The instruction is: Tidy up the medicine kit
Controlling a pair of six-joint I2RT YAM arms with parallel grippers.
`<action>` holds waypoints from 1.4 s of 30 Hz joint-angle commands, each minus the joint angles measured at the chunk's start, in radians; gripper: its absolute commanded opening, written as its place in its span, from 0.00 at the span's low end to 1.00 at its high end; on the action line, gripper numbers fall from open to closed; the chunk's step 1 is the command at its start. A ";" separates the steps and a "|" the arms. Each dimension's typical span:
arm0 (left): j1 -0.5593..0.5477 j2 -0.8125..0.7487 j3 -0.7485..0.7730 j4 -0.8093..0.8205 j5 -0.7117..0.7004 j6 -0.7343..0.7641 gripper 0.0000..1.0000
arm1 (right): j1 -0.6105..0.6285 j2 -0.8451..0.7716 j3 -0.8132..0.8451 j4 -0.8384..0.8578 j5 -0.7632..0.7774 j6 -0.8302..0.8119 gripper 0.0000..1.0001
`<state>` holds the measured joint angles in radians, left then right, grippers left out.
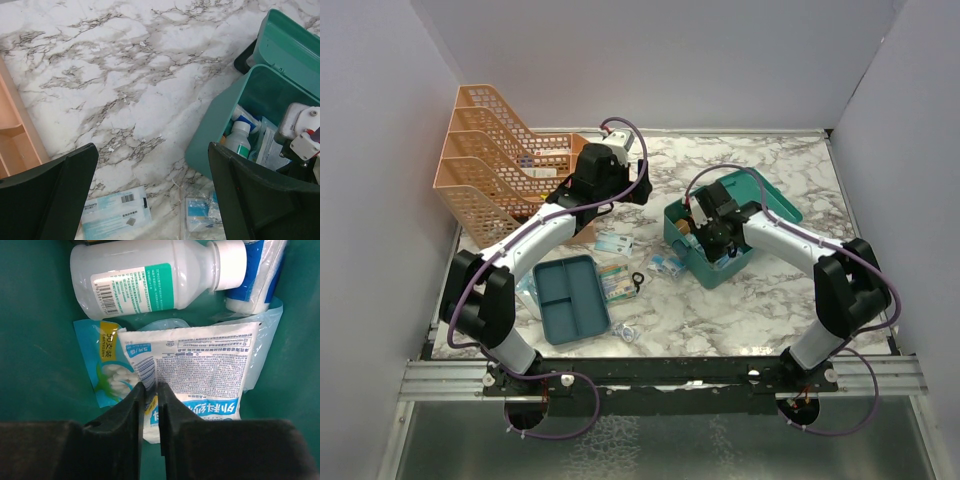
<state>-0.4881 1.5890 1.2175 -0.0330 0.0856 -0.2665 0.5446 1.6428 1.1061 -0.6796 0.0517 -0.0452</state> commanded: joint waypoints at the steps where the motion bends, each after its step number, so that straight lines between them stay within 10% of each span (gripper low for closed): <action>1: 0.006 0.000 0.035 0.007 -0.012 0.002 0.96 | -0.002 0.011 0.080 -0.035 -0.025 0.037 0.21; 29: 0.008 -0.054 -0.075 0.002 -0.032 -0.049 0.97 | -0.012 0.116 0.108 -0.024 0.068 0.345 0.34; 42: 0.008 -0.098 -0.139 -0.183 -0.075 -0.129 0.93 | -0.012 -0.089 0.215 -0.096 0.106 0.479 0.36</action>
<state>-0.4854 1.5471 1.1034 -0.1112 0.0425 -0.3511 0.5362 1.6909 1.2770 -0.7509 0.1337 0.3420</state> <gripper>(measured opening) 0.942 0.353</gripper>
